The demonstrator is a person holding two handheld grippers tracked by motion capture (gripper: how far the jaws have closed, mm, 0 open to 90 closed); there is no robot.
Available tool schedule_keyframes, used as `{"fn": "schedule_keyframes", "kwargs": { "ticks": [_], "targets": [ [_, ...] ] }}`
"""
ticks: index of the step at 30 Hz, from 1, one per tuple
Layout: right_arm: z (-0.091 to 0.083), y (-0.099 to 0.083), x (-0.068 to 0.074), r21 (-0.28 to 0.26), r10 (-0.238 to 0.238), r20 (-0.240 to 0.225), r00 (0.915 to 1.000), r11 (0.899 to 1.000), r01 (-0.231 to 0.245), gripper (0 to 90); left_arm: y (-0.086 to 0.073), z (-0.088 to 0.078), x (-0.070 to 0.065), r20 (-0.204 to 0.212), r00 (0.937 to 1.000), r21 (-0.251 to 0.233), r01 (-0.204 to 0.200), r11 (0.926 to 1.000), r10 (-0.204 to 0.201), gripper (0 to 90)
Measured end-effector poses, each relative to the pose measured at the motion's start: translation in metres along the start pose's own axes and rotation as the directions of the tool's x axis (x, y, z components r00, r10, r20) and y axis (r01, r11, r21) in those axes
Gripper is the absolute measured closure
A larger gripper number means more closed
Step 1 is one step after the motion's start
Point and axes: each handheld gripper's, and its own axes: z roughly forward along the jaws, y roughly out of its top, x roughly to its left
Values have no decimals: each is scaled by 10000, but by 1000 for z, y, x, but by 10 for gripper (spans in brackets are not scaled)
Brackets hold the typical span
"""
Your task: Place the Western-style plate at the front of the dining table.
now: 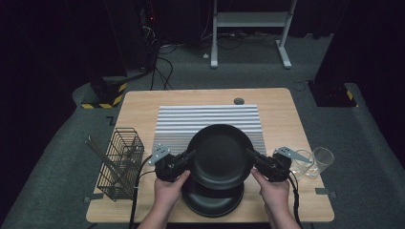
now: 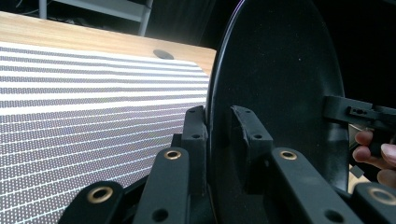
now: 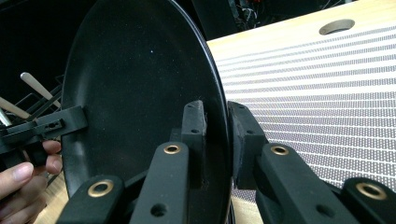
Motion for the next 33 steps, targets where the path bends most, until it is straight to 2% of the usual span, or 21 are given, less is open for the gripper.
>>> {"fn": "schedule_keyframes", "kwargs": {
  "ticks": [10,18,23,33],
  "targets": [
    [6,1,-1,127,-12,286,9996,9999,9,788,-3,10,12,174,9989,95,437,9990,-439,759],
    [10,12,4,92,-97,485,9988,9999,93,797,2,15,23,418,9964,89,735,9973,-738,754],
    [15,19,5,60,-37,570,9984,10000,33,799,7,19,28,438,9963,70,732,9973,-735,752],
    [30,30,10,201,-291,622,9976,9994,279,799,11,19,41,394,9932,-73,1103,9939,-1099,752]
  ]
}}
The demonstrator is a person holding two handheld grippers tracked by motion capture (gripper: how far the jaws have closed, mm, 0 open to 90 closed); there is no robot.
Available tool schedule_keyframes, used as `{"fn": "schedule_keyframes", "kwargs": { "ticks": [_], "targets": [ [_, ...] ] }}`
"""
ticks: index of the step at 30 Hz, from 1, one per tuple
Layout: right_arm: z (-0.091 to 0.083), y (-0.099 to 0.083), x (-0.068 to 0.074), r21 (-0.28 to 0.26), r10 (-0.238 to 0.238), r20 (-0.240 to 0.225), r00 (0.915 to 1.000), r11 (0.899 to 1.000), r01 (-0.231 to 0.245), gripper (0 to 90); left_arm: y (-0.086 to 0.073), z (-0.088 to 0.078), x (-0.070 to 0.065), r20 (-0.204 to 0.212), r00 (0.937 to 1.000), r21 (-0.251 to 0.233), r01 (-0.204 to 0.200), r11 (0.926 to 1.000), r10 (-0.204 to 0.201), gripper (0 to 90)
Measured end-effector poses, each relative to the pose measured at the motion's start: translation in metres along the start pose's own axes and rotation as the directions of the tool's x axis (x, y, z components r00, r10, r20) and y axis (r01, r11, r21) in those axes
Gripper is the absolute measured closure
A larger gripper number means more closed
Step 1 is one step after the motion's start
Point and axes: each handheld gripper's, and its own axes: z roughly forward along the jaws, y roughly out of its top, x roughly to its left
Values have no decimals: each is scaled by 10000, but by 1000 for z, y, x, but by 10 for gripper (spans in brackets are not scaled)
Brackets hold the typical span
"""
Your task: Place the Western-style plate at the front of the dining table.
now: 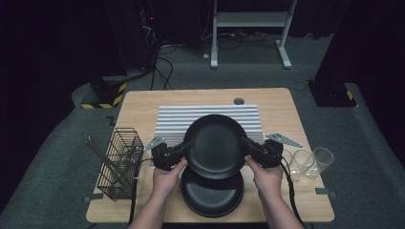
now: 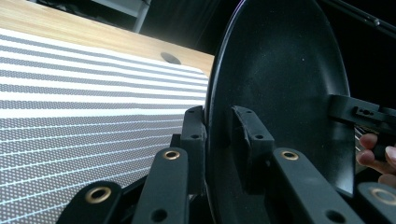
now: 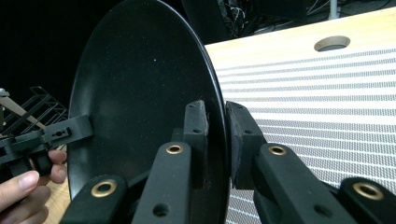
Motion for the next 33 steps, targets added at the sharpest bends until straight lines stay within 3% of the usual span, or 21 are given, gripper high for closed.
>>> {"fn": "schedule_keyframes", "kwargs": {
  "ticks": [13,26,33],
  "targets": [
    [13,12,1,40,-162,-14,9999,9999,162,798,10,4,6,-74,10000,-59,33,10000,-33,751],
    [21,15,-4,110,-168,160,9997,9998,166,798,9,14,15,-41,9997,3,242,9997,-242,751],
    [24,17,-7,41,-82,225,9997,10000,81,796,17,20,16,-76,9999,105,91,9999,-90,749]
  ]
}}
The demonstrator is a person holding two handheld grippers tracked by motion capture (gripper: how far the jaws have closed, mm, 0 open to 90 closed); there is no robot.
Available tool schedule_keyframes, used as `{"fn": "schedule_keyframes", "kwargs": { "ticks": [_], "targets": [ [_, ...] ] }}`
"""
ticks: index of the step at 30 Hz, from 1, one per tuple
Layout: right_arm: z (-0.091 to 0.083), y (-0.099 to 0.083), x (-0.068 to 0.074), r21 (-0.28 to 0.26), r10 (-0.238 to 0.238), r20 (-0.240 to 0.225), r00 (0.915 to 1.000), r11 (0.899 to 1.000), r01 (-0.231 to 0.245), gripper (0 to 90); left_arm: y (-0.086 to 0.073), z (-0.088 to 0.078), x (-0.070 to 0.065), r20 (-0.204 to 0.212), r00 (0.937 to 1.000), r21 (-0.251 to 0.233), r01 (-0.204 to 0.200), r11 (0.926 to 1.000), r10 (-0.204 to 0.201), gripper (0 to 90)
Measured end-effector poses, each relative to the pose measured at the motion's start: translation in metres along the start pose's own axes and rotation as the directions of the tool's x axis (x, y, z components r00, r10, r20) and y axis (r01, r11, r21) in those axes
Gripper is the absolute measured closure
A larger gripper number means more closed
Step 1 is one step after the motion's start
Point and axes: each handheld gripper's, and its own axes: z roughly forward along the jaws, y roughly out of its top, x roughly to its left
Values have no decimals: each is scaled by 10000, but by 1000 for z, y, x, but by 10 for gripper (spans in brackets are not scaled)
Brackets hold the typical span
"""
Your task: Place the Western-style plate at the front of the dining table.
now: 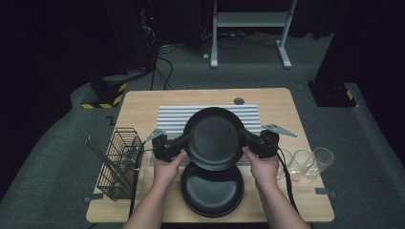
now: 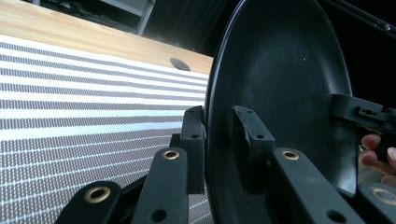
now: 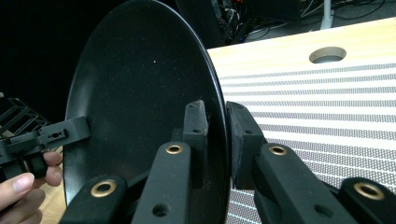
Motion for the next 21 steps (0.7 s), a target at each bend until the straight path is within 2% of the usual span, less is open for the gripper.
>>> {"fn": "schedule_keyframes", "kwargs": {
  "ticks": [8,14,21],
  "targets": [
    [5,8,0,-51,-179,155,9997,9998,180,794,6,5,4,15,10000,-80,79,9999,-79,747],
    [12,12,-1,-80,-198,191,9996,9998,199,792,11,8,7,-116,9999,-147,-7,9999,5,746],
    [23,17,-1,-24,-256,209,9995,9997,256,789,13,10,14,-191,9997,-235,139,9996,-143,746]
  ]
}}
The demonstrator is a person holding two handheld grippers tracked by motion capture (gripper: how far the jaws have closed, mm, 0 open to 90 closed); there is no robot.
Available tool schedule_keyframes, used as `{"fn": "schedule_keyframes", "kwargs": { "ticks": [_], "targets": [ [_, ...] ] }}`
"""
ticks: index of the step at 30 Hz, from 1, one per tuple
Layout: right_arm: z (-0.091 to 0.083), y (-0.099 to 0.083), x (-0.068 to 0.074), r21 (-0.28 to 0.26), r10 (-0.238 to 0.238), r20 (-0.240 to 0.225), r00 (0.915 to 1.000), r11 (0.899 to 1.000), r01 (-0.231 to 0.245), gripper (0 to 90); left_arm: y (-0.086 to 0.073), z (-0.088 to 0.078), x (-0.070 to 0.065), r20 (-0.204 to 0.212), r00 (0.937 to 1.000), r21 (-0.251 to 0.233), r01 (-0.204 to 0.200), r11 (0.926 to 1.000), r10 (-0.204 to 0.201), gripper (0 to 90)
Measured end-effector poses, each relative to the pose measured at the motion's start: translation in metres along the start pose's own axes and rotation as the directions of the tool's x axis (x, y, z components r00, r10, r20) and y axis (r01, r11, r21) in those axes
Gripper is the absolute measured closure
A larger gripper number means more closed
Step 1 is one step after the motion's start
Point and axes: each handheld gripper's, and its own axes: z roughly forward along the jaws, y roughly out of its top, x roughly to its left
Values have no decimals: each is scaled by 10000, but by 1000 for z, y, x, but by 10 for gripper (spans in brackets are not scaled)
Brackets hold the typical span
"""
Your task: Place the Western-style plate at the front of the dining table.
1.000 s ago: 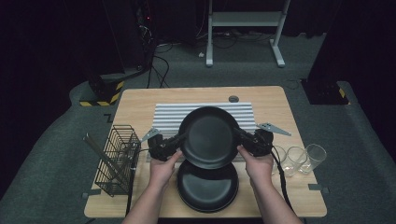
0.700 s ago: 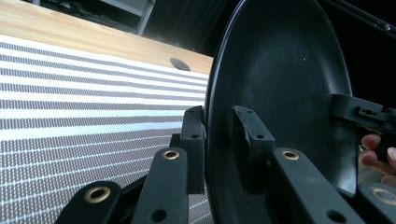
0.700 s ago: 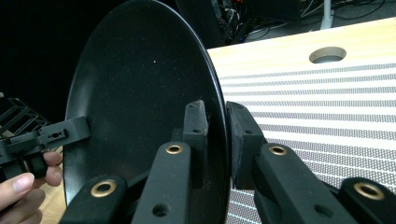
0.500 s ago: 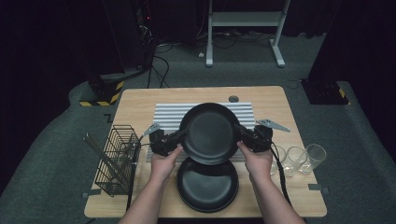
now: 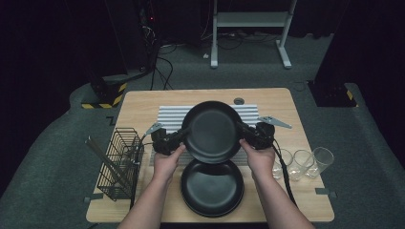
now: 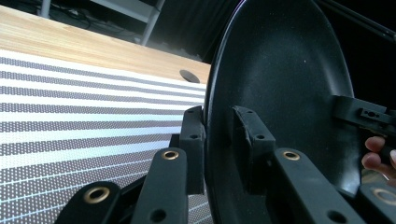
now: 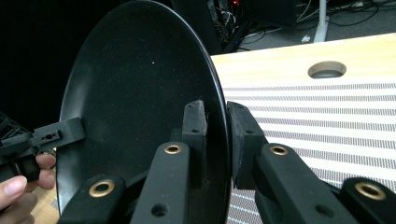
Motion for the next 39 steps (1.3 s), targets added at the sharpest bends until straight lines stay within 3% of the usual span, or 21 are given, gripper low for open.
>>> {"fn": "schedule_keyframes", "kwargs": {
  "ticks": [19,39],
  "targets": [
    [18,19,-5,-138,-11,38,10000,9999,11,779,25,10,2,-271,9989,-86,-375,9993,372,746],
    [47,18,-17,430,48,-18,10000,9991,-47,771,23,21,20,-675,9976,246,-129,9996,146,750]
  ]
}}
